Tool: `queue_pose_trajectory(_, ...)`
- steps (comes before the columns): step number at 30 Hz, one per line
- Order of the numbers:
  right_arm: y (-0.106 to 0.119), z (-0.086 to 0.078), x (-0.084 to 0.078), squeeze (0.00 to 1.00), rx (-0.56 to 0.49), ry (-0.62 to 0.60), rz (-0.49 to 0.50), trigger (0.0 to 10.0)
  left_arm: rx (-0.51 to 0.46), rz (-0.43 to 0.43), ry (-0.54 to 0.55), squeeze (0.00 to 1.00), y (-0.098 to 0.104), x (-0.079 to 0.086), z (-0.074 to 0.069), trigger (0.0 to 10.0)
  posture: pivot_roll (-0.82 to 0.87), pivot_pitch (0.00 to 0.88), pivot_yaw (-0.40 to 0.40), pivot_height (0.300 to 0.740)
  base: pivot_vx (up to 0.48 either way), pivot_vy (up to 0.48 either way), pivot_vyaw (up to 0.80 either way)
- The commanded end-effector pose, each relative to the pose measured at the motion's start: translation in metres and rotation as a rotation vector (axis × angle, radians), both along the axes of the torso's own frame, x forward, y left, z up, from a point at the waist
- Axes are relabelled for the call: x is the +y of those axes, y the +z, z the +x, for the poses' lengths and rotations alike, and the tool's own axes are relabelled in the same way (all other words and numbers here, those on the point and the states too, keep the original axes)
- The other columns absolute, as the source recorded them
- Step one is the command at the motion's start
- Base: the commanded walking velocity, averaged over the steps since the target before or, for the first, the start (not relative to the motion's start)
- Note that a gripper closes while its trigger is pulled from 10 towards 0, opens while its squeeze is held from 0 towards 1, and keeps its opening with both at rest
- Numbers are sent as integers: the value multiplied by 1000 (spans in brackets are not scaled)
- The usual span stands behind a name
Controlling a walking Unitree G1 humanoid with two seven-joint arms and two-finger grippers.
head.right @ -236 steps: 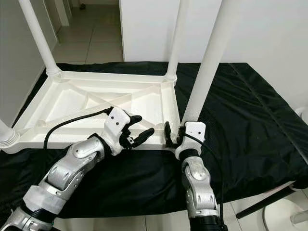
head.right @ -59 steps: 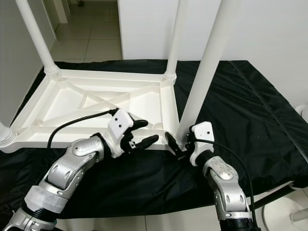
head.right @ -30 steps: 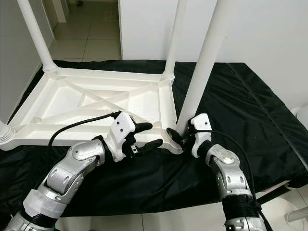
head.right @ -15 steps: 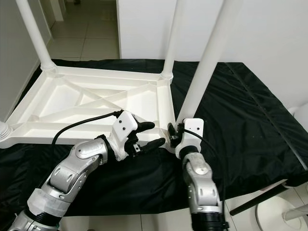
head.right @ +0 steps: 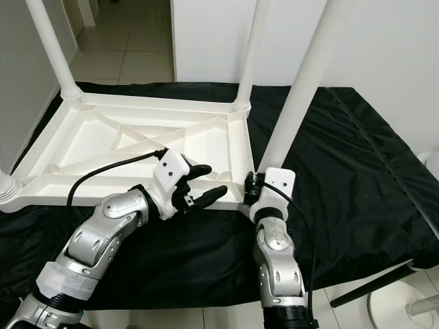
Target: Building children table
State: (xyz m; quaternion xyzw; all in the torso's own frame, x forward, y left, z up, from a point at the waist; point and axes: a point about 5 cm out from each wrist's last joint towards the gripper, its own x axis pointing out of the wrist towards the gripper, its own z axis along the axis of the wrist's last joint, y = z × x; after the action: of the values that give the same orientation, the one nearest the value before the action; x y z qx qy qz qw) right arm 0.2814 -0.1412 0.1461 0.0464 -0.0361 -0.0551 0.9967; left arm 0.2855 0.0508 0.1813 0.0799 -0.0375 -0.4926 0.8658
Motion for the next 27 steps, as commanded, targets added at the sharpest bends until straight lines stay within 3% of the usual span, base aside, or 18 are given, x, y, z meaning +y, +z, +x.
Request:
queue_pose_trajectory(1,0,-3,5,1000,-20,28,48,10000,-7,-1,73,0,1,2,5,10000,-76,21,-26,740,0,0,0)
queue_pose_trajectory(7,1,-6,-11,976,-25,243,-6,10000,-7,6,35,0,0,-1,1,10000,-81,5,-23,740,0,0,0)
queue_pose_trajectory(8,1,-7,-15,0,-26,316,-44,10000,-6,9,19,0,-1,-2,0,10000,-85,1,-20,740,0,0,0)
queue_pose_trajectory(10,1,-7,-15,0,-26,316,-44,10000,-6,9,19,0,-1,-2,0,10000,-85,1,-20,740,0,0,0)
queue_pose_trajectory(11,1,-8,-18,0,-24,423,-94,10000,-3,17,-3,0,-2,-5,-3,10000,-83,0,-20,740,0,0,0)
queue_pose_trajectory(12,1,-8,-18,0,-24,423,-94,10000,-3,17,-3,0,-2,-5,-3,10000,-83,0,-20,740,0,0,0)
queue_pose_trajectory(14,1,-6,-24,0,-20,594,-191,10000,-8,33,-38,0,-3,-10,-7,10000,-92,0,-13,740,0,0,0)
queue_pose_trajectory(17,2,-4,-26,0,-15,646,-223,10000,-13,41,-48,0,-4,-12,-8,10000,-92,0,-13,740,0,0,0)
queue_pose_trajectory(20,4,10,-37,0,21,739,-261,10000,-24,28,-39,0,1,-15,-4,10000,-79,0,-29,740,0,0,0)
queue_pose_trajectory(25,4,18,-45,0,46,772,-286,10000,-30,21,-28,0,3,-14,-3,10000,-63,0,-43,740,0,0,0)
queue_pose_trajectory(26,2,20,-48,0,60,783,-303,4118,-34,19,-20,0,4,-14,-3,10000,-54,0,-48,740,0,0,0)
queue_pose_trajectory(27,2,20,-48,0,60,783,-303,4118,-34,19,-20,0,4,-14,-3,10000,-54,0,-48,740,0,0,0)
